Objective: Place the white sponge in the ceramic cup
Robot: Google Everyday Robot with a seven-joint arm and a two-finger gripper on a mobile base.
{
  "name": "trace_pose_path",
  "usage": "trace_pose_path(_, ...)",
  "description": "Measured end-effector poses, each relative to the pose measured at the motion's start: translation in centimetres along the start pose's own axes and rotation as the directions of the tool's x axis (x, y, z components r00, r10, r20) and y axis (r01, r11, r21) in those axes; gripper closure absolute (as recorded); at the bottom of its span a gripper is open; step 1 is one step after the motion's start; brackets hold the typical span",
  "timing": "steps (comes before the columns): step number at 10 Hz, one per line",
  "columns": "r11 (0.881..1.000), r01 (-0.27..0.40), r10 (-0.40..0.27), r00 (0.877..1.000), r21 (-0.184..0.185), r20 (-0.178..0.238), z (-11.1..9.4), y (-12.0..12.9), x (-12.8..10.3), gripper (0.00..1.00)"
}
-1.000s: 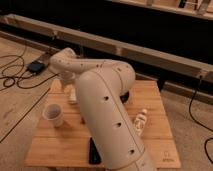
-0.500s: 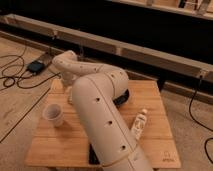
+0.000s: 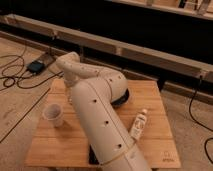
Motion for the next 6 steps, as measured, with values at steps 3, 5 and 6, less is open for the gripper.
trace_pose_path(3, 1.0, 0.025, -0.026, 0.999, -0.014, -0.019, 0.0, 0.8, 0.3, 0.57)
trace_pose_path(5, 0.999, 0.035, -0.037, 0.999, -0.029, -0.036, -0.2, 0.9, 1.0, 0.8)
trace_pose_path(6, 0.999, 0.036, -0.038, 0.998, -0.037, -0.043, -0.2, 0.7, 1.3, 0.9)
